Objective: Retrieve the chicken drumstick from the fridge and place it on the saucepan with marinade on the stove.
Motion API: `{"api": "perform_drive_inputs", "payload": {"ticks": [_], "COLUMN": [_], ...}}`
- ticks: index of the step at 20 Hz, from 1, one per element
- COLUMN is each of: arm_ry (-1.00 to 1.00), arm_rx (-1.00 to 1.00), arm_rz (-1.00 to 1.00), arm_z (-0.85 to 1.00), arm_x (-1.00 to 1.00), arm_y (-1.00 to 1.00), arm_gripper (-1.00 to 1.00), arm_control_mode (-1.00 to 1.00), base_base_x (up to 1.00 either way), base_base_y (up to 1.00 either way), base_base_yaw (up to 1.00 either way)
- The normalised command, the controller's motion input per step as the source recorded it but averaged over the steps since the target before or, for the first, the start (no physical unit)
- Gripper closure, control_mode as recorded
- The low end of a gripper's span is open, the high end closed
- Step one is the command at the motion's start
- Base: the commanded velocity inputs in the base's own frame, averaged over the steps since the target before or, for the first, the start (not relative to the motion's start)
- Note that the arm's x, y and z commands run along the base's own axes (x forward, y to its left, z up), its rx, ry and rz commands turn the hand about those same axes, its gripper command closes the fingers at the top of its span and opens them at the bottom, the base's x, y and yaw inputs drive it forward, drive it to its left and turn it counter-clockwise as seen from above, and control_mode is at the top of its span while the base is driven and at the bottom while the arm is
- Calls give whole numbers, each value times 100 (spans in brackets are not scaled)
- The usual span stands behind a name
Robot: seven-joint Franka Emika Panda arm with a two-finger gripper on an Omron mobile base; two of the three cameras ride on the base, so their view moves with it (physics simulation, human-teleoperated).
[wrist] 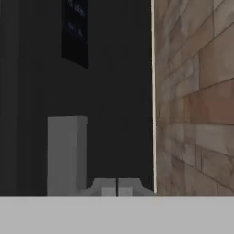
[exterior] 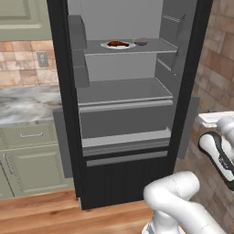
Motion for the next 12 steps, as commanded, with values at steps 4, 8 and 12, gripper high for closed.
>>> {"api": "perform_drive_inputs", "payload": {"ticks": [4, 8, 12], "arm_ry": [4, 11, 19], "arm_rx": [0, 0, 0], "arm_rz": [-38, -34, -31], "arm_z": [44, 46, 64], "arm_x": [0, 2, 19], "arm_y": [93, 98, 94], "arm_gripper": [100, 100, 100], "arm_control_mode": [-100, -100, -100], "base_base_x": [0, 0, 0], "base_base_y": [0, 0, 0], "base_base_yaw": [0, 0, 0]}}
